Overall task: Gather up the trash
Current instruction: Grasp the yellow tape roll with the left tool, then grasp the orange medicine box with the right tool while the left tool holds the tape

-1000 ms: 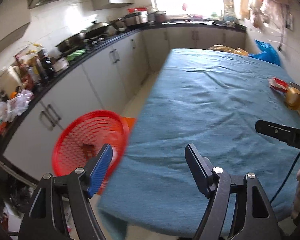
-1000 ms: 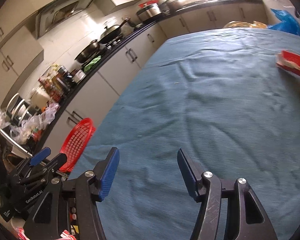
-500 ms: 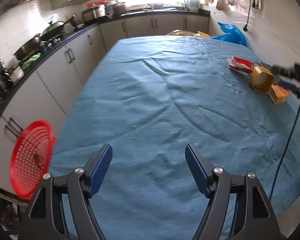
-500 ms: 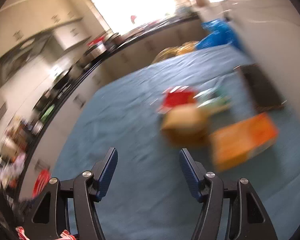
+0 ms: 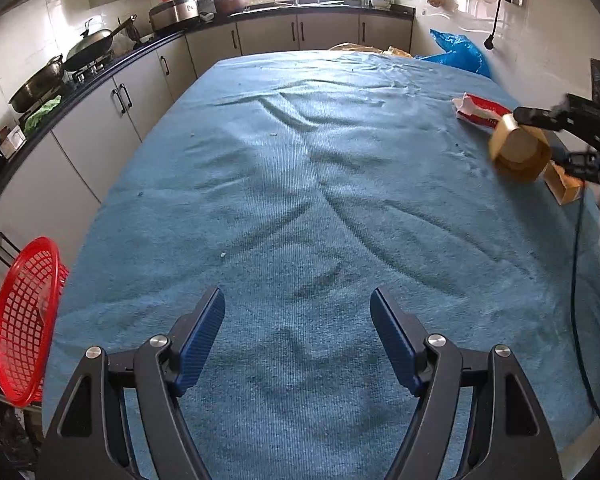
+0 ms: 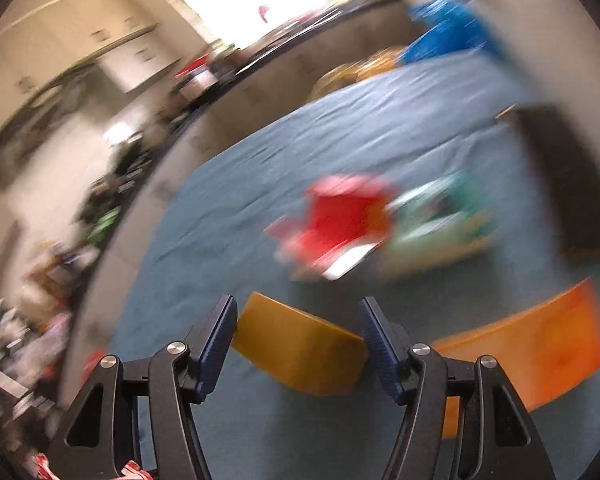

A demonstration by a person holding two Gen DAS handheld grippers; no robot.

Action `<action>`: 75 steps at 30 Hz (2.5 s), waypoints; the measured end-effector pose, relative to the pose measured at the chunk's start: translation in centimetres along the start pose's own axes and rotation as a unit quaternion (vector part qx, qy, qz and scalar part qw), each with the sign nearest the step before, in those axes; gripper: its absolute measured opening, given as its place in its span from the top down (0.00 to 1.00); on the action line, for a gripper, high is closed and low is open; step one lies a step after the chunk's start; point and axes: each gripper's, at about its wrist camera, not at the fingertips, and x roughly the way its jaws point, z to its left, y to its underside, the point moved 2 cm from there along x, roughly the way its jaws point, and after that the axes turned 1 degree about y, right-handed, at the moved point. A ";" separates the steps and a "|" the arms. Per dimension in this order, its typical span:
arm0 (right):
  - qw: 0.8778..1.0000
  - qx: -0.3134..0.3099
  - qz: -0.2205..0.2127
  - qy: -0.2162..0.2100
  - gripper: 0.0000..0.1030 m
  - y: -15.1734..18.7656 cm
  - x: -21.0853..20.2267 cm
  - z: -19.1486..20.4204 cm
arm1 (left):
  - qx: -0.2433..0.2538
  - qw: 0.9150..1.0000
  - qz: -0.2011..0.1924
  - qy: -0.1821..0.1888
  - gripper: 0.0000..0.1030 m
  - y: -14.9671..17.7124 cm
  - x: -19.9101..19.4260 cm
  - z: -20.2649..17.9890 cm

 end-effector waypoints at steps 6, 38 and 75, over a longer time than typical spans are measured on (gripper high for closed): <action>0.993 -0.045 0.022 -0.103 0.31 3.5 -1.2 3.3 | -0.011 1.000 0.013 0.005 0.25 0.1 0.8 0.3; 0.984 0.079 -0.127 0.093 0.21 2.3 -8.6 -5.1 | 0.060 0.994 0.004 0.095 0.00 -9.0 3.0 -18.0; 0.990 0.088 -0.037 0.107 0.14 2.4 -6.9 -6.5 | -0.089 0.992 0.040 0.086 0.93 0.0 -1.2 3.9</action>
